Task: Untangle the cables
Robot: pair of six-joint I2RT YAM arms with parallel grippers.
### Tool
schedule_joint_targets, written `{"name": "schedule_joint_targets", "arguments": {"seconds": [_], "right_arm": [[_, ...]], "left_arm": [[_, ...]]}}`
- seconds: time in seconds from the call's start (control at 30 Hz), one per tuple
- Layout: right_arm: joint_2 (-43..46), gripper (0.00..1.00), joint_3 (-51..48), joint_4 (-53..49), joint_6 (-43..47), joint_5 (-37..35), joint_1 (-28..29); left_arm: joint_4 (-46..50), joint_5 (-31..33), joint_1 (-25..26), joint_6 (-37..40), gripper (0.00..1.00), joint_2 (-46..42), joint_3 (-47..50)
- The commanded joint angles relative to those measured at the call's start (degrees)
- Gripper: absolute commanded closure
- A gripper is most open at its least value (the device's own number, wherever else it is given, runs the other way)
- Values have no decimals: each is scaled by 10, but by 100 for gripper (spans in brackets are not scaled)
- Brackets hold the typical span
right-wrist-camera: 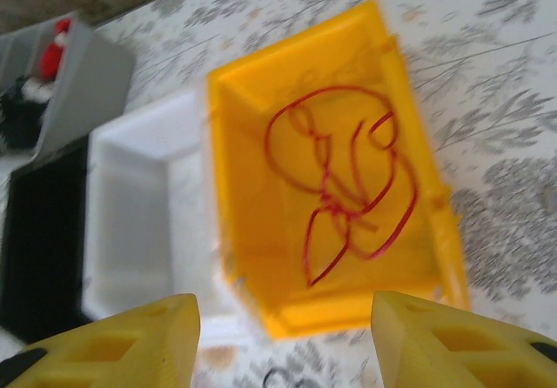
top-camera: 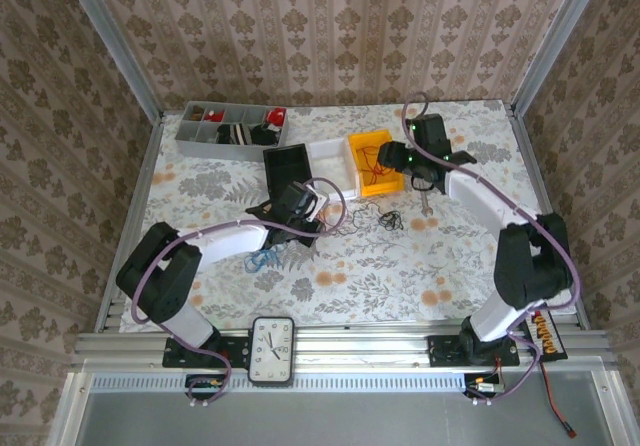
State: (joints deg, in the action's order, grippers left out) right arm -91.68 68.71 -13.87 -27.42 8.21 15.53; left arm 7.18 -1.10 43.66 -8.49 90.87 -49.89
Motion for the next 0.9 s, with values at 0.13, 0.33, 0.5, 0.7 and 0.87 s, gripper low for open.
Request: {"name": "schedule_joint_targets", "arguments": {"seconds": [0.13, 0.33, 0.5, 0.7, 0.87], "right_arm": [[41, 45, -98, 9, 21, 48, 103], [-4, 45, -85, 6, 15, 30, 158], [-60, 45, -38, -28, -3, -4, 167], [-115, 46, -7, -35, -3, -17, 168], [-157, 48, 10, -27, -5, -4, 167]], "left_arm": [[-45, -47, -43, -37, 30, -86, 31], [-43, 31, -78, -94, 30, -110, 60], [-22, 65, -80, -105, 31, -98, 65], [-15, 73, -79, -111, 32, -94, 80], [-12, 65, -74, -107, 33, -90, 84]]}}
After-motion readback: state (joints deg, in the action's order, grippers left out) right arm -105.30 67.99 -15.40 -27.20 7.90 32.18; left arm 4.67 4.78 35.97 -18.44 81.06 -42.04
